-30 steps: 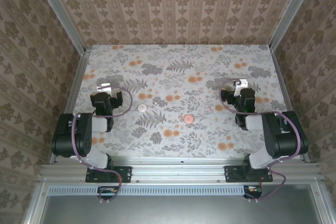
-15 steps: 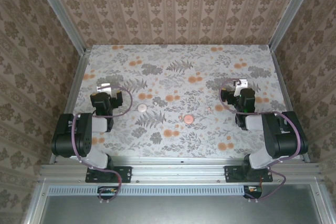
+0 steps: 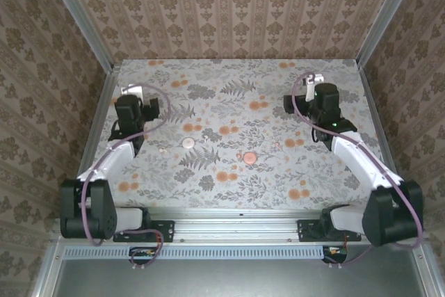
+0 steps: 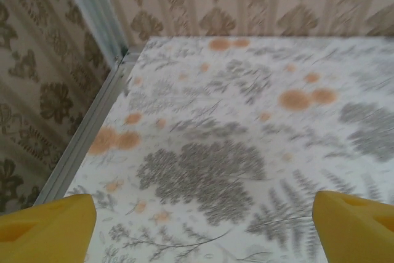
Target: Insert the wireless bluetooth earbuds into the charging case
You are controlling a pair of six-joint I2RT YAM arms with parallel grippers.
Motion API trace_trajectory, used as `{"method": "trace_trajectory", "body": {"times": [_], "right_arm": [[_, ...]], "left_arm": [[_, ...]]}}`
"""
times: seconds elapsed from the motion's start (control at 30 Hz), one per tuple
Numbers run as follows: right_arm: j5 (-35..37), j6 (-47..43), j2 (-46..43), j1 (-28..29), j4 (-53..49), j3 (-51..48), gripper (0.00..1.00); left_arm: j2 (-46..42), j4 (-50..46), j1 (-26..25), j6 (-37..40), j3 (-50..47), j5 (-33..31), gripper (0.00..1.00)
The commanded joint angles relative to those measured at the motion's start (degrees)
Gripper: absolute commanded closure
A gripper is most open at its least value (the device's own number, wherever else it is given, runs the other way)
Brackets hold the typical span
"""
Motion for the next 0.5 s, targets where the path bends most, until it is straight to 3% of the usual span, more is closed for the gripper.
{"method": "trace_trajectory", "body": {"times": [0.0, 0.1, 0.17, 0.3, 0.47], "right_arm": [[5.1, 4.5, -2.8, 6.3, -28.6, 6.2, 0.00], [2.5, 15.8, -2.1, 10.7, -40.8, 12.1, 0.00], [-3.5, 22.3, -0.8, 12.9, -44.6, 13.6, 0.00], [-6.7, 32.9, 2.6, 17.4, -47.6, 14.5, 0.00], [-6.6, 38.2, 8.9, 21.8, -49.0, 16.0, 0.10]], "left_arm": [[-2.4, -24.2, -3.9, -5.3, 6.1, 3.9, 0.12], [-2.6, -32.5, -7.5, -10.6, 8.8, 5.6, 0.15], [-2.5, -35.1, -10.1, -13.7, 8.5, 6.2, 0.16], [-1.3, -37.6, -13.5, -17.8, 6.7, 5.6, 0.17], [1.8, -38.8, -14.1, -21.0, 5.9, 9.0, 0.18]]}}
